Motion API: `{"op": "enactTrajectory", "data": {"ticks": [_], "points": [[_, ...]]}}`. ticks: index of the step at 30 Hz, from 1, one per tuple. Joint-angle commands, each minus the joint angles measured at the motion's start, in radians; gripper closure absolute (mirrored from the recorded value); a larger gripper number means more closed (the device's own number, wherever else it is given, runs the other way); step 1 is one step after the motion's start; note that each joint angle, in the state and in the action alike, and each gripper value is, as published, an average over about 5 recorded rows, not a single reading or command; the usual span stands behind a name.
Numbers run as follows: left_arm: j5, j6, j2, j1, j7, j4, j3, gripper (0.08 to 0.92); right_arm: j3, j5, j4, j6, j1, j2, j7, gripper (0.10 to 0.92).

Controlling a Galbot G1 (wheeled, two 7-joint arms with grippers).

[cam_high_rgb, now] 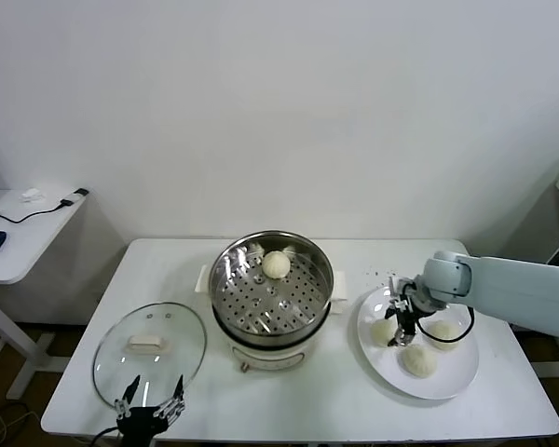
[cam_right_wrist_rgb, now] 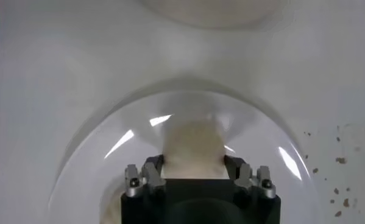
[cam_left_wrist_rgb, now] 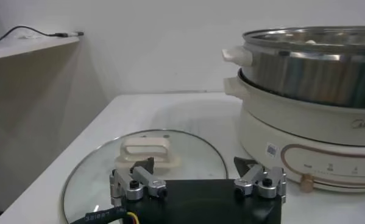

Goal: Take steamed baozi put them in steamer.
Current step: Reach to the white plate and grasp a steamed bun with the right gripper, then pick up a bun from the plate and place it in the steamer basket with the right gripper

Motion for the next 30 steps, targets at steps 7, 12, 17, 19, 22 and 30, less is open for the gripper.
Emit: {"op": "enactTrajectory", "data": {"ticks": [7,12,17,19,22,30], "points": [[0.003,0.003,-0.001,0.001,-0.001,-0.014,0.006,0.177,-0.127,0.040,-0.024,0.143,0.369,0.010,-0.238,0.364],[0.005,0.005,0.003,0.003,-0.001,-0.023,0.013,0.177,-0.198,0.173,-0.065,0.194,0.624,0.080,-0.355,0.363],[0.006,0.007,0.008,0.003,-0.001,-0.025,0.019,0.177,-0.136,0.365,0.029,0.105,0.740,0.141,-0.305,0.361],[0.007,0.008,0.009,0.000,-0.001,-0.024,0.023,0.177,-0.102,0.429,0.124,0.042,0.755,0.169,-0.222,0.363],[0.010,0.009,0.009,-0.003,-0.001,-0.025,0.030,0.177,-0.065,0.508,0.250,-0.066,0.745,0.229,-0.064,0.363],[0.013,0.009,0.011,-0.002,-0.001,-0.031,0.039,0.177,0.038,0.662,0.319,-0.273,0.555,0.447,0.248,0.364]]}}
